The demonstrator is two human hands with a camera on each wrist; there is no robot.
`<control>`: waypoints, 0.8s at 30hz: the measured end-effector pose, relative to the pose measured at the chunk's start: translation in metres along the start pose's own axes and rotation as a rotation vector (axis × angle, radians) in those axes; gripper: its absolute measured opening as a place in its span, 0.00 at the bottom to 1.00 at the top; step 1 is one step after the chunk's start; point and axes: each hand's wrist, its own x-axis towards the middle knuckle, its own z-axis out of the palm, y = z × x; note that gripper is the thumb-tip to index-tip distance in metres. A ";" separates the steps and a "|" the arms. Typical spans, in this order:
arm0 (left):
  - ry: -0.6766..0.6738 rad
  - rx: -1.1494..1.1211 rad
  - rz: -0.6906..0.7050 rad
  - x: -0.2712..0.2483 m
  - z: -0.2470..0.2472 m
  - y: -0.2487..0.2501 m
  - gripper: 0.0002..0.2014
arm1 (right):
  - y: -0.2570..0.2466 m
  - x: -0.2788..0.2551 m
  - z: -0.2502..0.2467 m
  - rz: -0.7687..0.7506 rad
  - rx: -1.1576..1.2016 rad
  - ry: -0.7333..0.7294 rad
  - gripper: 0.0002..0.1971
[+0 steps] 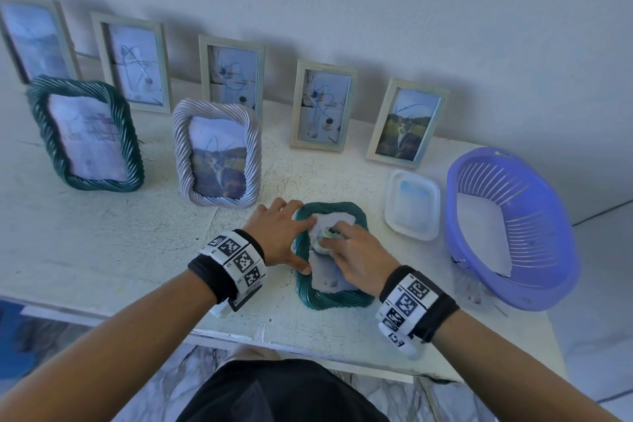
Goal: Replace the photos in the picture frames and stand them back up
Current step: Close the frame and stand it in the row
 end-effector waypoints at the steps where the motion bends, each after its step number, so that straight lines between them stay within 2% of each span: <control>1: -0.002 -0.002 0.001 0.000 -0.001 0.000 0.50 | 0.004 0.003 -0.006 -0.029 -0.034 -0.006 0.13; 4: -0.012 -0.004 0.003 0.001 -0.002 0.001 0.50 | 0.012 0.022 -0.019 0.002 -0.161 0.035 0.19; 7: -0.014 0.001 0.000 0.001 -0.003 0.002 0.49 | 0.003 0.020 -0.013 0.028 -0.100 0.049 0.18; 9: -0.019 0.003 -0.003 0.001 -0.004 0.002 0.49 | -0.003 0.005 -0.002 -0.005 -0.002 -0.019 0.15; 12: -0.032 0.006 0.002 0.002 -0.005 0.002 0.49 | -0.005 -0.005 -0.005 -0.082 -0.069 -0.098 0.17; 14: -0.033 0.001 0.005 0.003 -0.006 0.002 0.50 | 0.001 0.006 -0.012 -0.108 -0.156 -0.033 0.18; 16: -0.031 0.007 0.007 0.002 -0.006 0.002 0.50 | 0.003 0.021 -0.019 -0.073 -0.219 0.001 0.19; 20: -0.022 0.024 0.004 0.002 -0.005 0.003 0.50 | -0.007 0.019 -0.014 -0.024 -0.107 0.033 0.19; 24: -0.030 0.029 0.009 0.002 -0.005 0.002 0.49 | -0.011 -0.006 -0.013 -0.110 -0.086 -0.144 0.19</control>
